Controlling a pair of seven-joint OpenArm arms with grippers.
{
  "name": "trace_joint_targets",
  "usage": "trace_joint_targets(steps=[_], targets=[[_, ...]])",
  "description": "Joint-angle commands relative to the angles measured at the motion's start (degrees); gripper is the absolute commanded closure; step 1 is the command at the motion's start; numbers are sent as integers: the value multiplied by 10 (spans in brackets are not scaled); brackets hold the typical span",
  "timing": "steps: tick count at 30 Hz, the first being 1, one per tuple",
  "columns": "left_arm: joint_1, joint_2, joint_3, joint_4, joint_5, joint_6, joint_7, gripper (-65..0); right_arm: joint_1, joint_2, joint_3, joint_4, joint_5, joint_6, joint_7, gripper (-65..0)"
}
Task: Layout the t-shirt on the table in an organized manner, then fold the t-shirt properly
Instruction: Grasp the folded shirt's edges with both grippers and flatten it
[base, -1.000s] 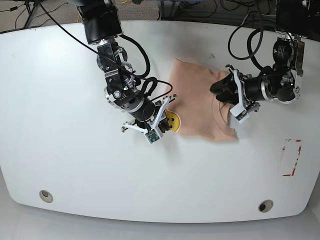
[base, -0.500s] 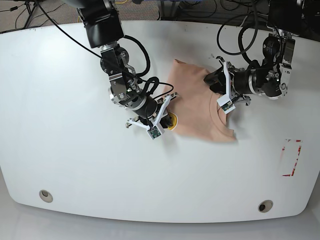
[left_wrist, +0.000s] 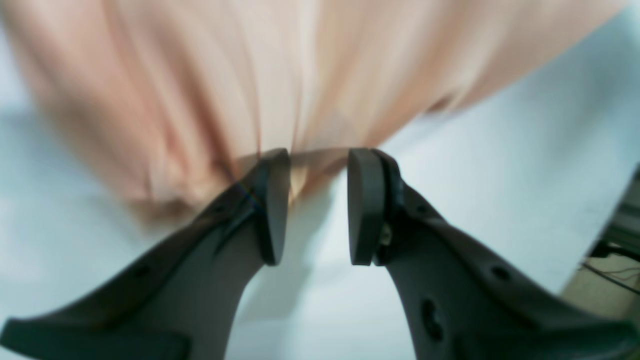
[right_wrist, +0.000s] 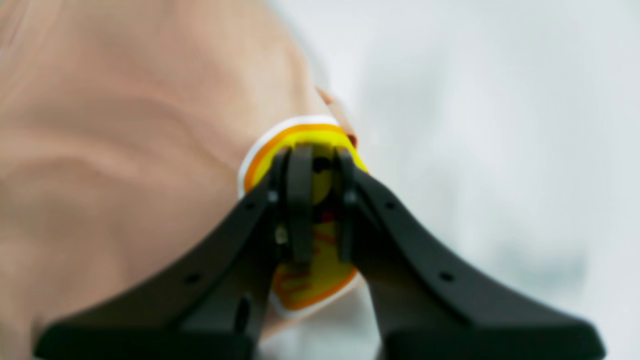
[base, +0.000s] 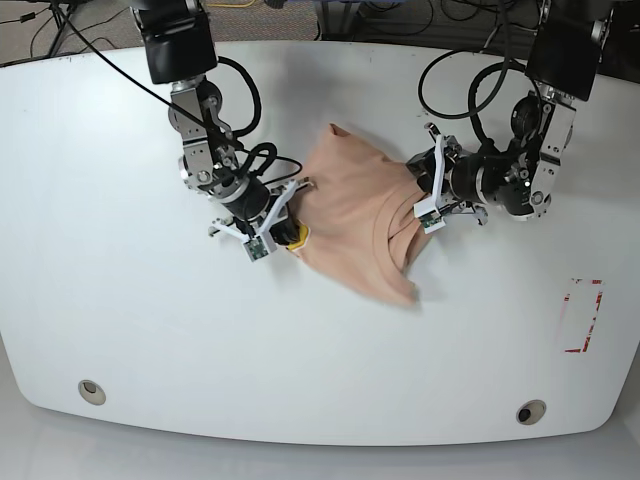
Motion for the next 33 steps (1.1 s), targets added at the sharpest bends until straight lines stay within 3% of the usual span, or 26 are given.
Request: trace_joint_targets(steps=[1,11,16,23,28,33], targets=[[-34,-6,1,-11,-4,-1,-6,-171,-28,3,19,36,-8,-5,-13,-60],[-117,21,-3,-132,-2,-1,-8,-171,-109,-3,28,147,-7,-5,-60,-60],[-138,31,-3,-157,-3,-1,-30,-171,-135,-33,27,196,-8,-6,-81,-60],[-167,31,-10,-157,-6,-1,-44,-171,-140,-66,26,280,-8,-6,-159,-60],[-175,30,-62,-125,-6,-1,-42,-171,-138,-68,26,343,-8,-6,-198,-60],[-173,34,-141,-79,-6,-1,-8,-171,-132,-63,29,359,-13,-6,-201,-60]])
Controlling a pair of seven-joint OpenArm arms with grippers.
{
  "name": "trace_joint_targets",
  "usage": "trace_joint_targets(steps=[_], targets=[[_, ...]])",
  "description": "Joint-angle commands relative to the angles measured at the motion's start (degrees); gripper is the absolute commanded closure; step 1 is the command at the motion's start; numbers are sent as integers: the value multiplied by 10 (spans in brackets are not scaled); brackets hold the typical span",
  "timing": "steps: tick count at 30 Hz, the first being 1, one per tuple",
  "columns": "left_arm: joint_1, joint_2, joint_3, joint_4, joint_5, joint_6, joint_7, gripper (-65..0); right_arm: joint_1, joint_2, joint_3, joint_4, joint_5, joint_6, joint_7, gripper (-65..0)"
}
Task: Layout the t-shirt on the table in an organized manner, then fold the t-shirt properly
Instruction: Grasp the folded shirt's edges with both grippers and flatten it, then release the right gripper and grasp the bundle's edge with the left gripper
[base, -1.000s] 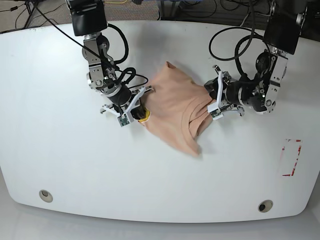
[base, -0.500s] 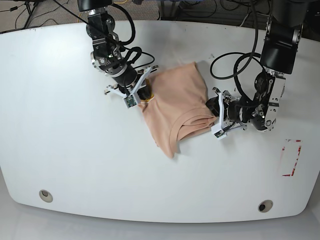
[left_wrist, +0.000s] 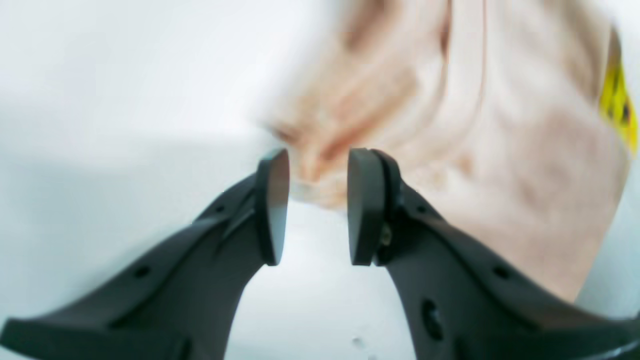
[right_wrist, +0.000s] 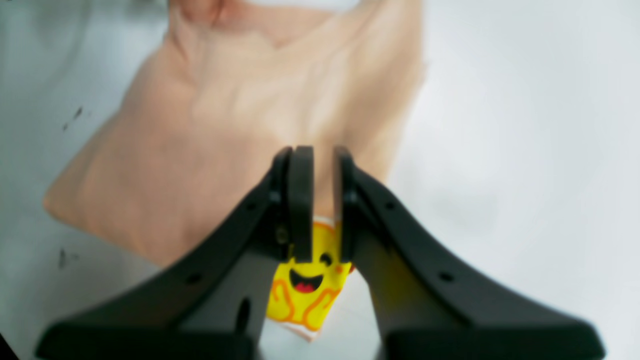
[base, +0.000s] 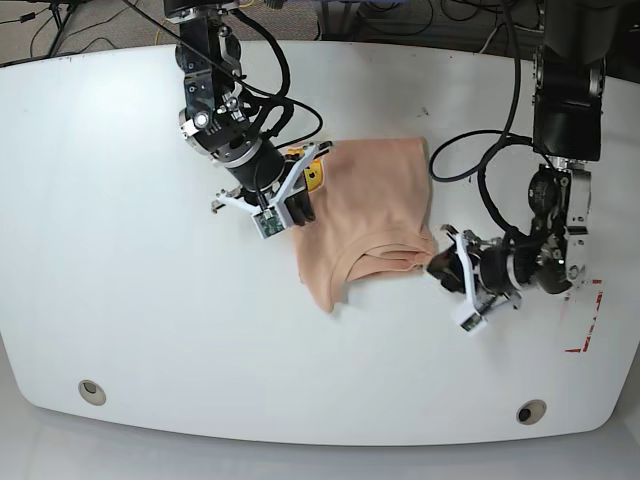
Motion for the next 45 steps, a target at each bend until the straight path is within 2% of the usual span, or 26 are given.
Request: trace_joint_targets(steps=[1,4,9,15,19,23,26,32,38,45], targets=[[-10,-2,-49,40,-9,-1,18,-171,15,10,2,12,3,2,9,-60],[16,13,-85,67,-9,-1,25,-171,22,18,4,-2,6,2,9,-60],[57,31,-91,106,-9,-1,25,-171,46,21,4,-41,6,2,9,-60],[112,62,-67,137,-6,-1,25,-171,77,17,4,-83,7,2,10,-59],[146,86,-44,159,-4,-1,25,-171,97,3,4,-114,7,2,10,-59],[178,101,-37,168,-4,-1,25,-171,111,2,4,-155,7,2,34,-59],[190,105,-35,166,-1,0,25,-171,112,2,4,-196,7,2,75,-59],[206,106,-35,159,70,-1,24,-172,110,4,4,-278,5,2,141,-59],[207,93,-34,121,92,-1,23,-172,98,4,4,-292,6,2,147,-59],[209,77,-34,136,88,-1,23,-172,71,3,3,-239,7,2,145,-59]])
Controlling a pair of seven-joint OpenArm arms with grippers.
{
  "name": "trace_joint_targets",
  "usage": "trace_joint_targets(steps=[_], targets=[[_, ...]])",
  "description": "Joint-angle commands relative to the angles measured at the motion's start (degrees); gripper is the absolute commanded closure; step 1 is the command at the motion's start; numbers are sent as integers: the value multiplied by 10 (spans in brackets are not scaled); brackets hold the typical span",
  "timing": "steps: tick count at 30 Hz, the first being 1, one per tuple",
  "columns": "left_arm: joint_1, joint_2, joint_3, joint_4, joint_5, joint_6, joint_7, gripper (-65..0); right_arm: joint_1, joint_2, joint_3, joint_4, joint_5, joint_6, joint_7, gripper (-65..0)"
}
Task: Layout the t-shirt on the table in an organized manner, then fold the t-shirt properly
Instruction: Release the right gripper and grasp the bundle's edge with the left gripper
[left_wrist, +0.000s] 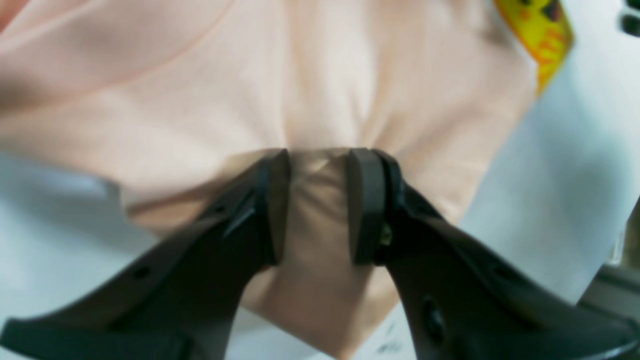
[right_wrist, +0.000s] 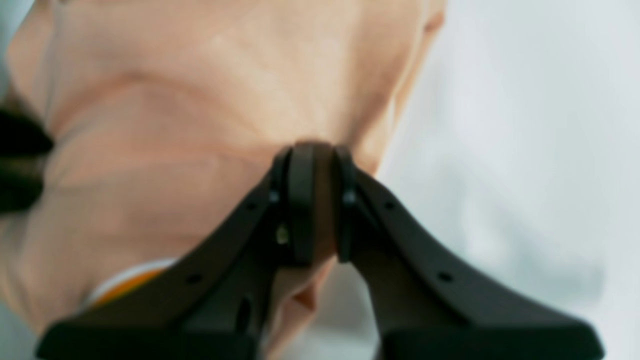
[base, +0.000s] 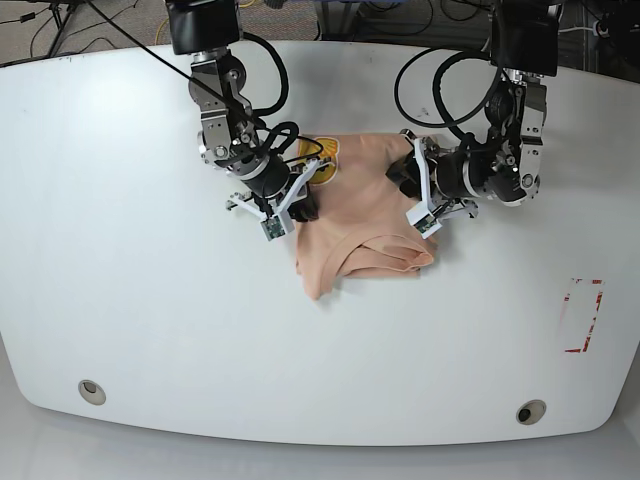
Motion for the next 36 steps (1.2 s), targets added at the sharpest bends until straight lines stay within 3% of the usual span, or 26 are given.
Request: trace_joint_targets(steps=[1,7,14,22,27,32,36], targets=[[-4,-7,-2,25,13,1,13,-172,-7,0,-1,40,1,3,-7,-59],[-4,-19,-5,66,13,1,15,-172,-15,-1,-1,94,1,3,-36,-59],[-7,-15,-39,124,13,1,57,-172,-14,-1,-1,166,1,3,-75,-59],[-43,30,-50,147,18,1,54,-172,-12,4,6,212,-3,3,-76,-59],[-65,65,-47,147,19,4,17,-172,-14,15,28,213,-1,3,-76,-59],[-73,107,-37,139,20,64,-50,-203,-17,29,62,226,1,3,-76,-59],[-72,116,5,119,48,112,-119,-239,-27,36,101,241,1,3,-76,-59]])
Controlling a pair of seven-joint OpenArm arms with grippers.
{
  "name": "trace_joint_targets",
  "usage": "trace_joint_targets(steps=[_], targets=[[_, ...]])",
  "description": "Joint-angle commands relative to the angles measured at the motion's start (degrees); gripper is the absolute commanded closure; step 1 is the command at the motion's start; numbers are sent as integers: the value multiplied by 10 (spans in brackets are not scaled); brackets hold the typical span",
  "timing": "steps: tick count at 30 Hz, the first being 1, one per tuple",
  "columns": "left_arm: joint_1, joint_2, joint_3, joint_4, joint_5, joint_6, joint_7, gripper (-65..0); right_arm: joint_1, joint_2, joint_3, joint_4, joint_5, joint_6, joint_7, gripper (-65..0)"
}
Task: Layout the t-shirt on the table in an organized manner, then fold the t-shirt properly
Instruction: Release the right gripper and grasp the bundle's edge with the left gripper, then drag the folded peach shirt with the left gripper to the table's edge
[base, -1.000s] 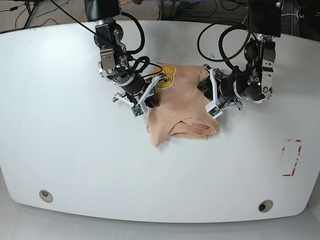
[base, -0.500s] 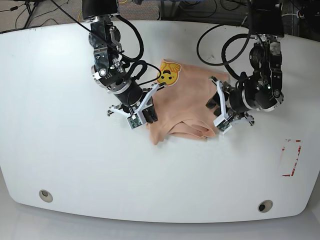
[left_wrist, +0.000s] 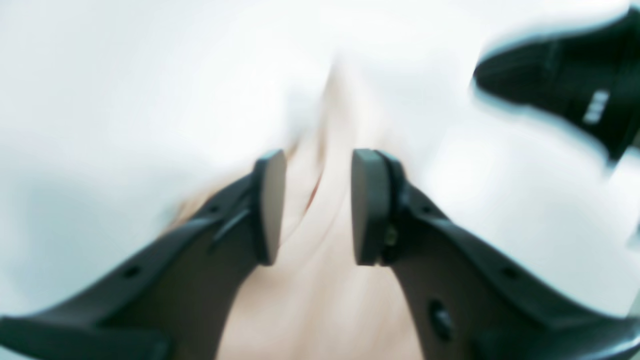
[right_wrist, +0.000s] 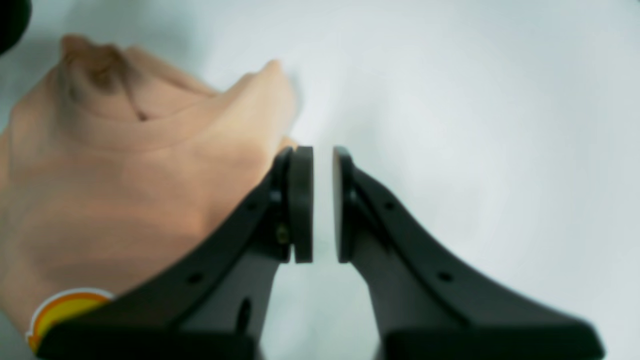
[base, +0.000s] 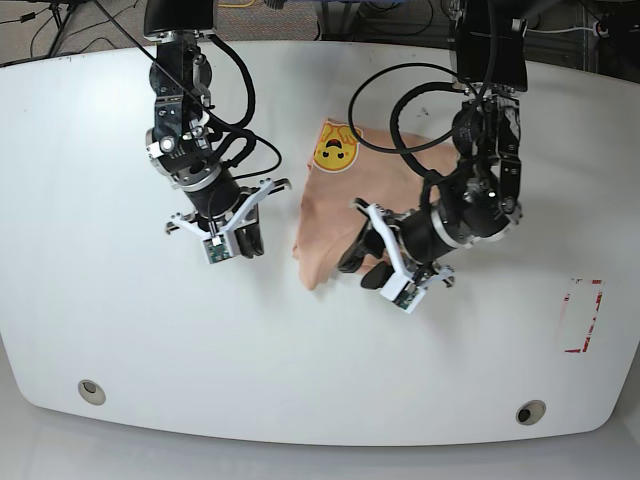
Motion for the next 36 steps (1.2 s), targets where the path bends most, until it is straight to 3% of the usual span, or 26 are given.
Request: trace_joint_targets(steps=[1,9,16,22,31,36], targets=[[-8,7,38,-8,36,40,-70,-239,-2,5,46,32,6,3,14,-59],[44,35,117,-50,159,93,-205,-239,-11,5,131,50,6,3,14,-59],[58,37,148,-166,189,125,-296,-239,-12,5,168,50,6,3,14,-59],[59,34,144,-245,188,124,-313,-239,-19,5,168,50,6,3,14,-59],[97,-29,84,-256,187,121,-309,-239,-22,5,168,48,6,3,14,-59],[119,-68,46,-256,187,80,-308,-239,-21,5,168,47,6,3,14,-59]])
